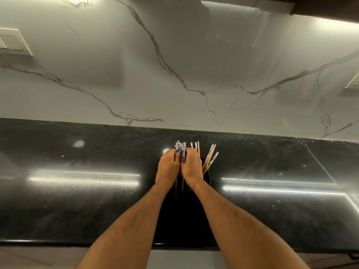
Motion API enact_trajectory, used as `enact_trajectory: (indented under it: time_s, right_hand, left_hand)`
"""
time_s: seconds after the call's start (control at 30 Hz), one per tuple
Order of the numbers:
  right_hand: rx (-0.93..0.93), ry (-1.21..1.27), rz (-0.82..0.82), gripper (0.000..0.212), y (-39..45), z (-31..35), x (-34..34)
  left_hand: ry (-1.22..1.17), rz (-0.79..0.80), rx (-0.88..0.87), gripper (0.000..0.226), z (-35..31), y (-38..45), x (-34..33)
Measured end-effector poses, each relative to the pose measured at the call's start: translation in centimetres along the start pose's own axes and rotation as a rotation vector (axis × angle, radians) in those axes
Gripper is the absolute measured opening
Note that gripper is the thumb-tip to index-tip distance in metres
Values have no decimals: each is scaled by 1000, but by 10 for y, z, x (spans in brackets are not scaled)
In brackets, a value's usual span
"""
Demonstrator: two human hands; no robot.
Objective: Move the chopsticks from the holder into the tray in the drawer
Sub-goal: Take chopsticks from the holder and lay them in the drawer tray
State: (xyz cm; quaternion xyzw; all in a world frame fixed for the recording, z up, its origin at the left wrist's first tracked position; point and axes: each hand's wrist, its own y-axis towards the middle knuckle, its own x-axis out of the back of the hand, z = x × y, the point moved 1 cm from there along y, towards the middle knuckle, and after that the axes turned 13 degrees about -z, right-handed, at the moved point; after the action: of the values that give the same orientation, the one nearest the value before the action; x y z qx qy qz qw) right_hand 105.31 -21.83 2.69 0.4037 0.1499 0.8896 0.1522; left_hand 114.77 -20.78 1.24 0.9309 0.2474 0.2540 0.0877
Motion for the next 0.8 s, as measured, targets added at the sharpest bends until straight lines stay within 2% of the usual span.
enact_trajectory:
  time_s: [0.13,0.3,0.4,0.53,0.67,0.8]
  right_hand:
    - [-74,31,44,9,-2,-2,1]
    - [-161,49,54,1,1,-4,5]
    - [-204,83,63,5,3,-5,7]
    - [-196,55,92,3,3,-4,8]
    - [-192,25,85,6,3,-2,9]
    - [-175,17,68,3,0,-1,9]
  left_hand:
    - [23,-4,-55,22,-3,-2,1]
    - [43,-44,-79,18,-6,-4,2]
    - [62,-62,-96,15,-7,-6,1]
    - [41,-142,-14,16,-7,-10,0]
    - [4,-147,80,18,-4,-11,0]
    - [-8,-138,69,20,-1,-11,-3]
